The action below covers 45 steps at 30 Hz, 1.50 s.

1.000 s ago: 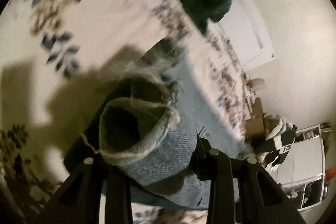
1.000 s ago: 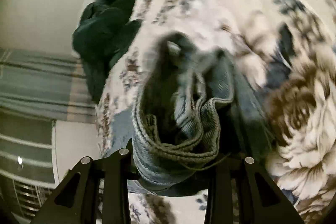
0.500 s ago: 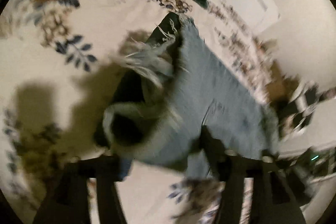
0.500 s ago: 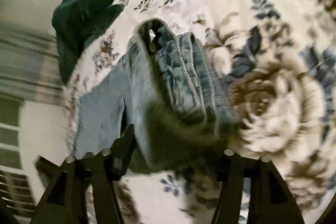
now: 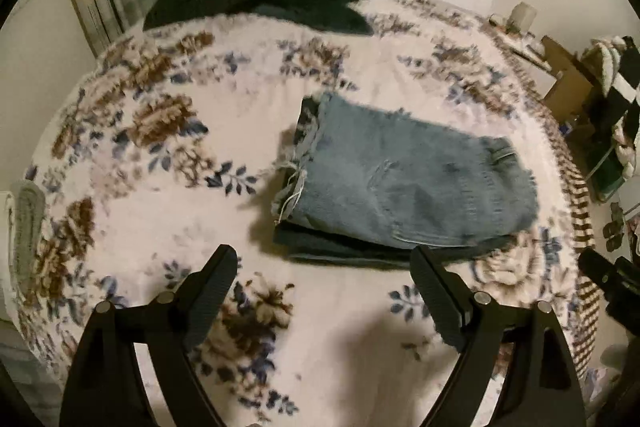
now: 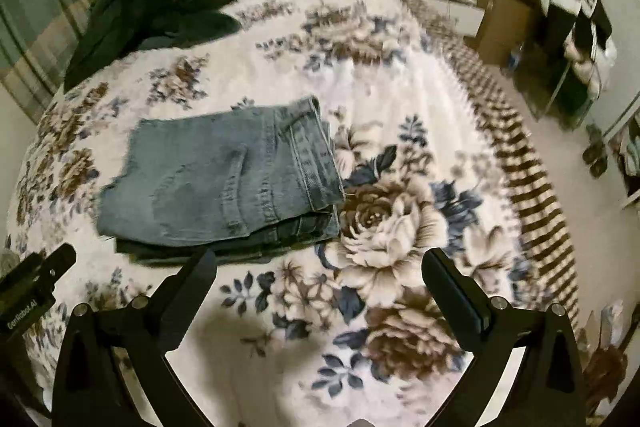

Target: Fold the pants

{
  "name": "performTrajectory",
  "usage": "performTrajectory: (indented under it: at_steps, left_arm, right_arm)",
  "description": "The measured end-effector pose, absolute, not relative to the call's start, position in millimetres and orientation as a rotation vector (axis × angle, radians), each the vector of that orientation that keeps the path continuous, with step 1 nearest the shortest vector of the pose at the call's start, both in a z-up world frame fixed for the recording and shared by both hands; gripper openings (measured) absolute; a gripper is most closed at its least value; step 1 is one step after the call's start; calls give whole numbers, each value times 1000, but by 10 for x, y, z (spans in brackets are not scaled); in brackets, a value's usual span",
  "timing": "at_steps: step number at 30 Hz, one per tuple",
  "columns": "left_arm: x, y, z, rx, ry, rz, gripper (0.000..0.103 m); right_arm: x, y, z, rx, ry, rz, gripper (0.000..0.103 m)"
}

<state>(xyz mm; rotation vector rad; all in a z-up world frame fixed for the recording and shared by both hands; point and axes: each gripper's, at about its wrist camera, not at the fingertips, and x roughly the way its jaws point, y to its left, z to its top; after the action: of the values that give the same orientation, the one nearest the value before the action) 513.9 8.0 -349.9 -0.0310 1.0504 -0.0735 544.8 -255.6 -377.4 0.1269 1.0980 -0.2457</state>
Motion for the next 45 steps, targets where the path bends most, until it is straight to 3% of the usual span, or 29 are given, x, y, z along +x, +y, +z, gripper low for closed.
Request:
performTrajectory:
  at_steps: [11, 19, 33, 35, 36, 45]
  left_arm:
    - [3895, -44, -1950, 19, 850, -103, 88]
    - [2840, -101, -1163, 25, 758, -96, 88]
    - [1960, 112, -465, 4, 682, -65, 88]
    - [1899, 130, -432, 10, 672, -71, 101]
    - [1883, 145, -423, 11, 668, -74, 103]
    - [1753, 253, -445, 8, 672, -55, 103]
  right_arm:
    - [4031, -2369, -1972, 71, 877, -216, 103]
    - [2762, -2277, -867, 41, 752, -184, 103]
    - [1318, -2055, 201, 25, 676, -159, 103]
    - [1198, -1999, 312, 31, 664, -156, 103]
    - [1136, -1968, 359, 33, 655, -154, 103]
    - [1013, -1821, 425, 34, 671, -152, 103]
